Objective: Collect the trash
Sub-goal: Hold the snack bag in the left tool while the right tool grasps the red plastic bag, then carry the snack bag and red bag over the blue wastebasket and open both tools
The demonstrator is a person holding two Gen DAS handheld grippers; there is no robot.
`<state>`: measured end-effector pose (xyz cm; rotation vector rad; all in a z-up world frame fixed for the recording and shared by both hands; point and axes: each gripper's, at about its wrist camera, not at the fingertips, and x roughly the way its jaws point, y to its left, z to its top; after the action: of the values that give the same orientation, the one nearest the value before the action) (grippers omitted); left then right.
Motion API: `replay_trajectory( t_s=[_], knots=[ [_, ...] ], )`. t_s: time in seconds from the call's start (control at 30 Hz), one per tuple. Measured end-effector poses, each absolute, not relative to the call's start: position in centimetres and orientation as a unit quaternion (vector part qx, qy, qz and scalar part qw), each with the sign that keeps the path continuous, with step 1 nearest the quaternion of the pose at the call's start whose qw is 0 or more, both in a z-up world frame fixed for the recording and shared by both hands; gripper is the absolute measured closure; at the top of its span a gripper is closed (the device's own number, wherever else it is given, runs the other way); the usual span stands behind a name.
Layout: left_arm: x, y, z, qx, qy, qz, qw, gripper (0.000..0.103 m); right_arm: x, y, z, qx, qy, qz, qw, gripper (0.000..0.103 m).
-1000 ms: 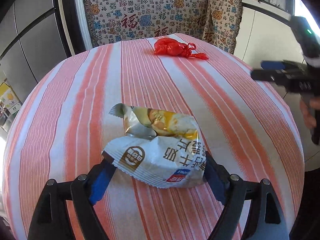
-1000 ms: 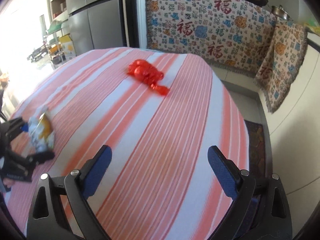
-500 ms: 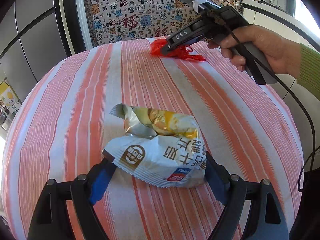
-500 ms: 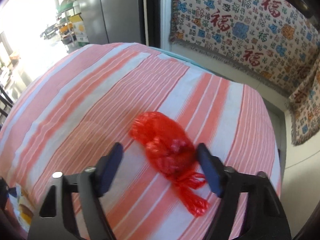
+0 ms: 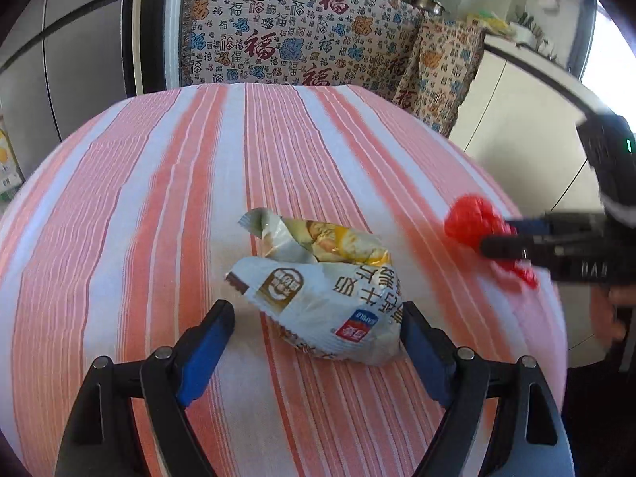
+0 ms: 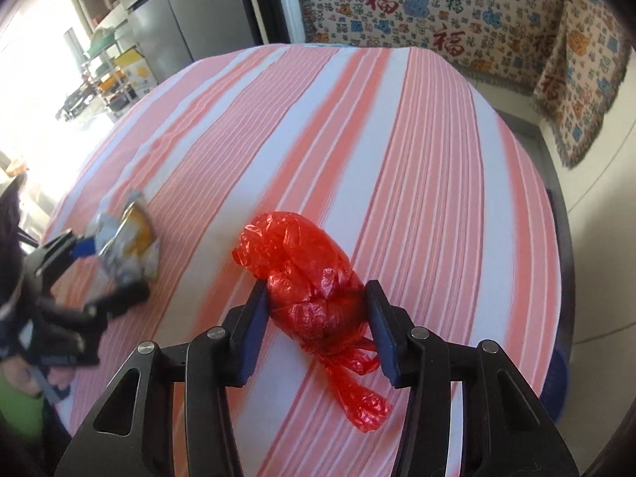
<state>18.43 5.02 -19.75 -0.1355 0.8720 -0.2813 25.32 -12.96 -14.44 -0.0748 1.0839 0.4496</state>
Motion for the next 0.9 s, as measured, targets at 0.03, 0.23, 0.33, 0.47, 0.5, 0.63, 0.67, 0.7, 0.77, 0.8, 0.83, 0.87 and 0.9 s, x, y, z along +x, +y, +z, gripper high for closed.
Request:
replay_trajectory(
  t_s=[0.03,0.23,0.33,0.47,0.5,0.63,0.67,0.7,0.77,0.8,0.83,0.87,0.9],
  knots=[
    [18.1,5.5,-19.7,-0.080,0.418,-0.140,0.894,0.017,24.4,-13.2,-14.6,-0.032,0.514,0.214,0.830,0.050],
    [17.8,3.0,-19.4,-0.029,0.431,-0.142,0.891,0.017,22.7,-13.3,-14.8,-0.063,0.512,0.232,0.825,0.032],
    [19.0,2.1,-19.4,0.012,0.435,-0.113,0.893,0.017,23.2,-12.6,-14.5,-0.085,0.510,0.257,0.816,0.022],
    [20.6,2.5,-19.2,0.008,0.441,-0.111,0.891,0.017,24.0,-12.2,-14.3,-0.101,0.505,0.259,0.817,0.022],
    [20.7,2.5,-19.0,0.008,0.439,-0.117,0.891,0.017,24.3,-12.3,-14.4,-0.098,0.503,0.256,0.819,0.023],
    [20.7,2.6,-18.5,0.007,0.435,-0.133,0.891,0.048,24.9,-12.5,-14.5,-0.087,0.507,0.252,0.820,0.063],
    [20.6,2.7,-18.4,0.007,0.432,-0.132,0.892,0.058,24.7,-12.7,-14.3,-0.081,0.506,0.250,0.822,0.063],
    [20.6,2.7,-18.3,0.006,0.432,-0.134,0.892,0.060,24.4,-13.0,-14.0,-0.075,0.501,0.250,0.826,0.063],
    [20.2,2.7,-18.0,0.001,0.428,-0.134,0.894,0.066,23.8,-14.0,-13.1,-0.057,0.491,0.248,0.833,0.064],
    [20.0,2.5,-17.8,-0.004,0.426,-0.140,0.894,0.067,23.6,-14.8,-12.7,-0.045,0.487,0.245,0.837,0.064],
    [19.8,2.0,-17.5,-0.006,0.423,-0.146,0.894,0.068,23.4,-15.8,-12.3,-0.032,0.482,0.241,0.842,0.064],
    [19.8,1.4,-17.2,-0.005,0.420,-0.152,0.895,0.069,23.2,-16.9,-11.9,-0.021,0.479,0.235,0.845,0.064],
    [19.6,0.6,-16.7,-0.003,0.416,-0.159,0.896,0.070,23.1,-18.1,-11.5,-0.009,0.476,0.227,0.850,0.063]
  ],
)
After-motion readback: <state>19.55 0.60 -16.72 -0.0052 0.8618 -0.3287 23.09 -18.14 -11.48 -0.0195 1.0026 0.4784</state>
